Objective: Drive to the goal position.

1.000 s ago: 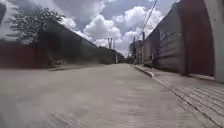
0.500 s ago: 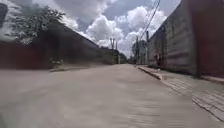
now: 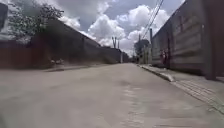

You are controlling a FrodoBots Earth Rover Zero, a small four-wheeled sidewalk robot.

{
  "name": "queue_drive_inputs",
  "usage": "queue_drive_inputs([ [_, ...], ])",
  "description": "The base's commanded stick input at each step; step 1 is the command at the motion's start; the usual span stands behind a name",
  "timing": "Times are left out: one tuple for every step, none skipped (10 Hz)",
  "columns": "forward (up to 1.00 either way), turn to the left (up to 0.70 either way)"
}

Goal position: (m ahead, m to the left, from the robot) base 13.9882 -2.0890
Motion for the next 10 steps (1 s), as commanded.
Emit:
queue_drive_inputs([
  [1.0, 0.0],
  [1.0, 0.0],
  [1.0, 0.0],
  [1.0, 0.0],
  [1.0, 0.0],
  [1.0, 0.0],
  [1.0, -0.02],
  [1.0, 0.0],
  [1.0, 0.0],
  [1.0, 0.0],
])
